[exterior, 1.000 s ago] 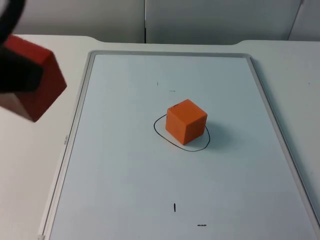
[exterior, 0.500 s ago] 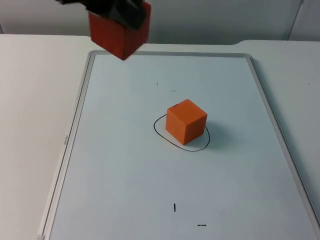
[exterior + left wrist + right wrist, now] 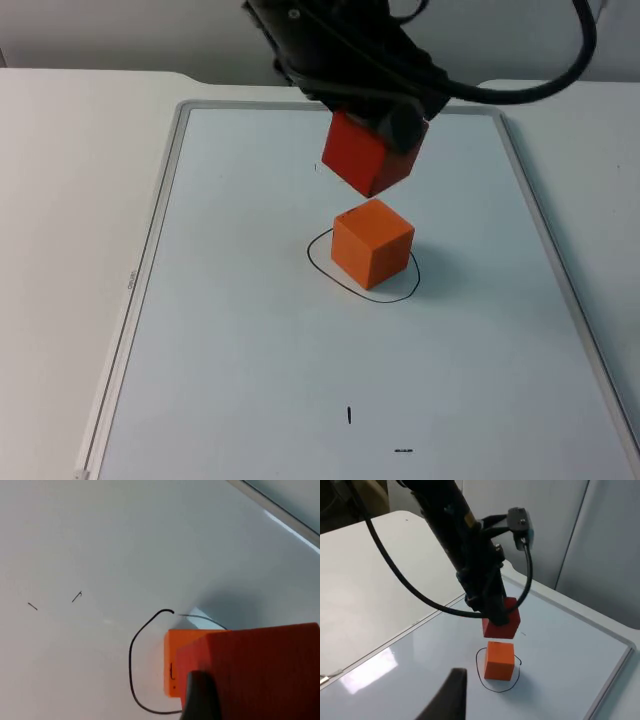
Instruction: Pick up one cube with the left hand and another cube with the right hand. First place the cube in the right hand at the target position, then stack the cube in the left hand on top.
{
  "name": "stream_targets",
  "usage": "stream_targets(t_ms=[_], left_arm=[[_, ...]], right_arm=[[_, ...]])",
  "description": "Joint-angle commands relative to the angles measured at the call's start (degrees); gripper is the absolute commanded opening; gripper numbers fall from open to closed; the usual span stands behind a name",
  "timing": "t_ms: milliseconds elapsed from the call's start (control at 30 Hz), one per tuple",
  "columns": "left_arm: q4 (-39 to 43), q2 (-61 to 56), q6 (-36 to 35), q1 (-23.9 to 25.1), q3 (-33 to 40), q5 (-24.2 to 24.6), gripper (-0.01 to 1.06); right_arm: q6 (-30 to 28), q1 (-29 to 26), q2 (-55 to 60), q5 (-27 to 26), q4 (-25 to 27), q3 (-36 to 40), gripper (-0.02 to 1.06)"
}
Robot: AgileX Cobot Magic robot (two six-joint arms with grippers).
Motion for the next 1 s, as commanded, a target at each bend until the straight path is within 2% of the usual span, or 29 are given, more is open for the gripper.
stream_targets(t_ms=[0,167,333,967], left_arm=[[-3.1,1.8,3.9,-0.3,-1.1,-0.3,0.22],[-8.0,3.0,10.5,-0.3,-1.1,-0.9,0.22],[-9.1,3.5,10.4,0.4,-1.1,-2.9,0.22],[-10.1,7.5,10.3,2.2,-1.0,-4.4,0.22]], right_arm=[[0.2,-0.1,-0.2,-0.4,0.0,0.3,1.0],[0.2,-0.1,-0.2,-0.4,0.1,0.3,1.0],[0.2,-0.1,-0.2,-0.4,0.2,0.3,1.0],[0.4,-0.1,-0.2,-0.1,0.4,0.3,1.0]])
